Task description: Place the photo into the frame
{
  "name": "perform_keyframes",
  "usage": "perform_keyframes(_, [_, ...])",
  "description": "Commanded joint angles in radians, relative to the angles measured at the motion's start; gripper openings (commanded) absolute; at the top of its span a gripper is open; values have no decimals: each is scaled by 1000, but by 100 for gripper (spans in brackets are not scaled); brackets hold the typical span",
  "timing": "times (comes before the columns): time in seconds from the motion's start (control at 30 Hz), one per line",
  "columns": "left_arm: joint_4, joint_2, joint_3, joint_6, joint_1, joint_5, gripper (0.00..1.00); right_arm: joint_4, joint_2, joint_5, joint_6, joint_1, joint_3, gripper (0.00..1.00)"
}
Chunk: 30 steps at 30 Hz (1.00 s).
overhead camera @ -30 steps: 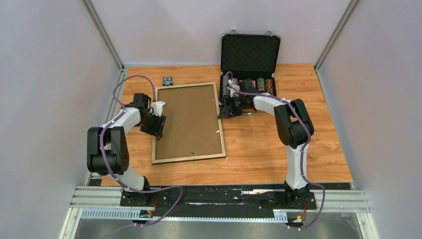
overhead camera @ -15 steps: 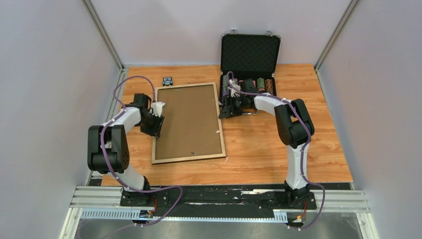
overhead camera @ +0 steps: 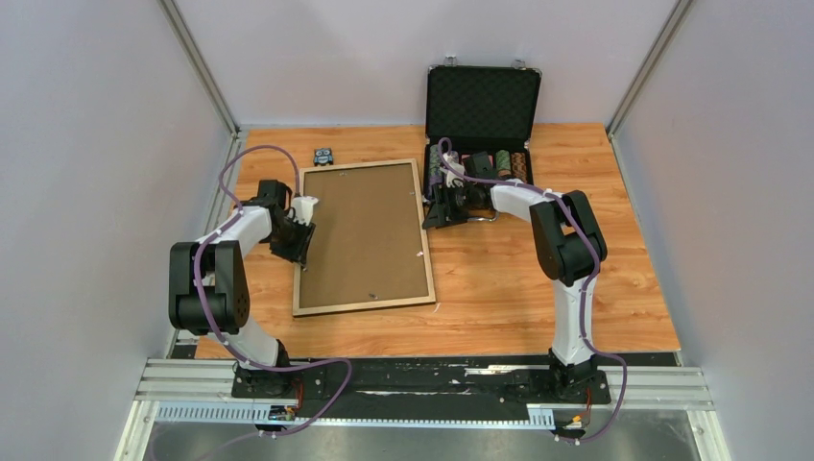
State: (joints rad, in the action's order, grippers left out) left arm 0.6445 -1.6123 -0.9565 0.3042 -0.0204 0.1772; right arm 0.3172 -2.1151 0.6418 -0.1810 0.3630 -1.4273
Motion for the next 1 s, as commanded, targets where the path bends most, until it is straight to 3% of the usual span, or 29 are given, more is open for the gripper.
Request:
perform_keyframes(0.0, [47,-17,1,72,9,20,44,5,9,4,10,-10,2,53])
perform_keyframes(0.4, [112,10,5,178,9,8,53,6,-2,6,6,-9,1,51])
perform_keyframes(0.97, [136,41,-51,159,9,-4,62,5,-3,6,8,-9,0,51])
